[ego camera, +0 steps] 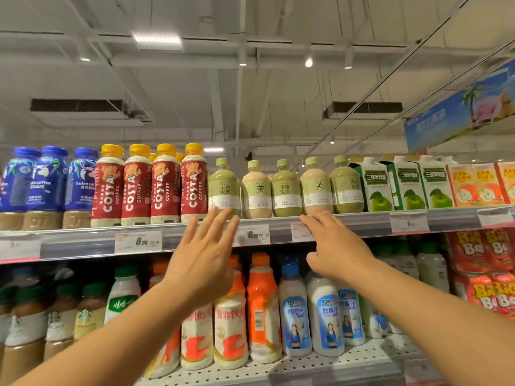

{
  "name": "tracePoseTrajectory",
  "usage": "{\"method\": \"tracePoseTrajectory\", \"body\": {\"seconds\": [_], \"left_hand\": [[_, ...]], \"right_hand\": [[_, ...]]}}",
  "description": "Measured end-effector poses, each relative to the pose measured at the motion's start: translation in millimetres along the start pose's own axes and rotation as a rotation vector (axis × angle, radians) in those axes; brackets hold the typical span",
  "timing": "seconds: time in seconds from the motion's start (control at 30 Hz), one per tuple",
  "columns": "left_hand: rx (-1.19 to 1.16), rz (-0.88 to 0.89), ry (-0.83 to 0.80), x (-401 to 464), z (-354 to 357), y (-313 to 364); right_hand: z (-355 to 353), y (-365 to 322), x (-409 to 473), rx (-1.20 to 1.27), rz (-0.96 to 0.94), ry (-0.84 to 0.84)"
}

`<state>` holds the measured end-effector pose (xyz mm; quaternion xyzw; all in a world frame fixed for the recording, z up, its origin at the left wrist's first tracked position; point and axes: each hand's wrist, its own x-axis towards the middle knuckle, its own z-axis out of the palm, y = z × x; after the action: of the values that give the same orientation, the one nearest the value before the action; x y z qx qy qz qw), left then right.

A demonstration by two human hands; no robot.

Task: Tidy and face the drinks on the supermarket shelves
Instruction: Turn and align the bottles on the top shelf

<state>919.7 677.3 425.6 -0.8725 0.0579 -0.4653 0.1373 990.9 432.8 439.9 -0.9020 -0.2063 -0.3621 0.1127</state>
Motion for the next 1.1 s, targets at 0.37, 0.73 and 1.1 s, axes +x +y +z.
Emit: {"method": "tracePoseTrajectory", "body": {"seconds": [0.37, 0.73, 1.1], "left_hand": [[-0.087, 0.017, 0.022, 18, 33, 20], [-0.143, -0.233, 0.288, 112, -30, -21], [0.062, -0.368, 0.037, 156, -32, -35]], "right_hand": [[-18, 0, 14, -0.103, -0.012, 0.054], [-15, 27, 27, -0.107, 0.003, 0.153], [-19, 26, 27, -0.144, -0.080, 0.226]]}}
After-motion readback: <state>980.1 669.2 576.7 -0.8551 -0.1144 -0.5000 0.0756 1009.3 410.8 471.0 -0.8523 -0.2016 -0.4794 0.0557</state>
